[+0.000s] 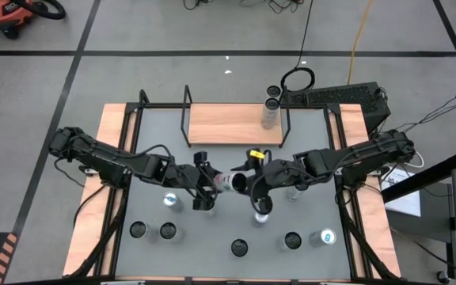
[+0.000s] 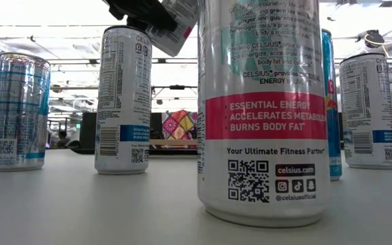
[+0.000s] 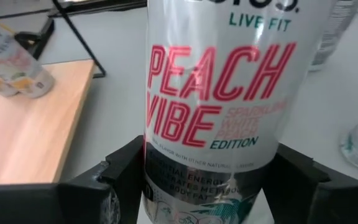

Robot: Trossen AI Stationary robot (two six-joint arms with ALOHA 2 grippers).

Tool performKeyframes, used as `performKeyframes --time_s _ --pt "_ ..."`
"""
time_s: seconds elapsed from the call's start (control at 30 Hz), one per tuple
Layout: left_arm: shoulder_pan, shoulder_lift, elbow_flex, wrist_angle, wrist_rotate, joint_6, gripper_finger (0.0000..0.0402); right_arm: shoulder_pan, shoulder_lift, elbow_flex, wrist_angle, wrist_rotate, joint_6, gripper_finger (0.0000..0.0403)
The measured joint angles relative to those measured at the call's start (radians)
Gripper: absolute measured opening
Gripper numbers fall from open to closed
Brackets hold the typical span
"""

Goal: Place canned beverage on shelf
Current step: Put the top white pink soda can on the shelf

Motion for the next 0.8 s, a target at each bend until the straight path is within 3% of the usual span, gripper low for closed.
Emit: performKeyframes --time_s 0.2,0.47,0.63,0.8 --pt "0.0 0.0 0.0 0.024 -0.121 0.002 0.025 0.027 -0.021 0.001 -0.016 0.138 0.203 0.03" --pt "-0.014 0.001 -0.001 0.121 -0.304 -0.031 0.0251 0.072 -0.066 0.001 -0.164 0.311 0.536 0.0306" --pt "-0.028 0.001 -0.001 0.172 -0.431 -0.05 0.0251 0.108 -0.06 -0.004 -0.176 0.386 0.608 0.0306" --pt "-0.038 0.001 -0.001 0.199 -0.57 -0.11 0.0251 0.124 -0.057 -0.026 -0.042 0.474 0.619 0.0306"
